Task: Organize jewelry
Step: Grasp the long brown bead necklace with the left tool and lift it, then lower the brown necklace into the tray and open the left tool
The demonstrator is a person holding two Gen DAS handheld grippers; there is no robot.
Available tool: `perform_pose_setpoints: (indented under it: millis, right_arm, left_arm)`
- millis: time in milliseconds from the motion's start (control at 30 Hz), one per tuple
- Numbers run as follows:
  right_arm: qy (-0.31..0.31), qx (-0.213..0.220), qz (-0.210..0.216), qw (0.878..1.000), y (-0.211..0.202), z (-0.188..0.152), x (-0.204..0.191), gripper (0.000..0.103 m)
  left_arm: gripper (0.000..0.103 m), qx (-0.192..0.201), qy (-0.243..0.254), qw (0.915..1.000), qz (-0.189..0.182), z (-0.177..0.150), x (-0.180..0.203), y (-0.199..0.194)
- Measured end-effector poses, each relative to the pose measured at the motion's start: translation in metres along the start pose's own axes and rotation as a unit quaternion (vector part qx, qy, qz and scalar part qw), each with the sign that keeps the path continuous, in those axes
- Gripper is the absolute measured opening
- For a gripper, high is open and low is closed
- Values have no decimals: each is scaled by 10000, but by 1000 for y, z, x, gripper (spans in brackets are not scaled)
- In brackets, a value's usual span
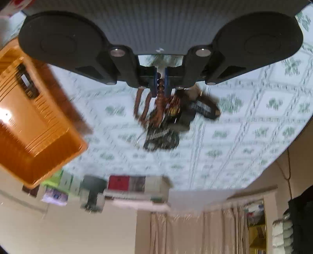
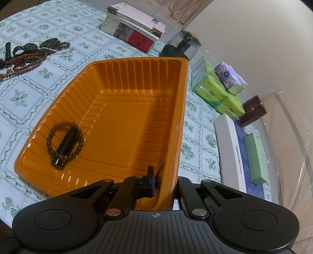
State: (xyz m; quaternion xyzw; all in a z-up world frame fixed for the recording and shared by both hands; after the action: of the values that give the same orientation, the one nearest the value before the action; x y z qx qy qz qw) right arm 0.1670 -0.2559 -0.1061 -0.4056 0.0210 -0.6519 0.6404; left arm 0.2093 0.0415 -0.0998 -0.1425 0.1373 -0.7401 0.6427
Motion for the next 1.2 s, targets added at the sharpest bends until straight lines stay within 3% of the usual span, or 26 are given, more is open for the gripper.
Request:
perform_pose_setpoints:
  millis: [300,600,1000,1200]
  right_arm:
    - [0,6,2,10000,0,0,1,4]
    - [24,15,4,10000,1,0,2,4]
    - [46,54,-6,10000,1,0,0,4]
    - [59,101,-2,9999,1,1,1,4]
  left_arm:
    - [6,570,90,9968,-554,57,37,-21]
    - [6,943,56,9881,-1215,102,73,-39]
    - [6,1509,171,9687,-1962,183,108,-56]
    - [6,1646,64,9540,-2503,209,147,-64]
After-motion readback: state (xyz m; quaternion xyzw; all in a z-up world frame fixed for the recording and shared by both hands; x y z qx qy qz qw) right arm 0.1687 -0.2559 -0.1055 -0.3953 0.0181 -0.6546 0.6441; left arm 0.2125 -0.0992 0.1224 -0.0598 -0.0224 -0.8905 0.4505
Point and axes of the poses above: each gripper's, at about its wrist camera, not at the fingertips, and y roughly the way its jaws point, x to its right, z to its top, the point moved 10 cm from there along y, roughly the way its jaws point, and after that the axes turned 15 degrees about x, right-handed, at the moved point
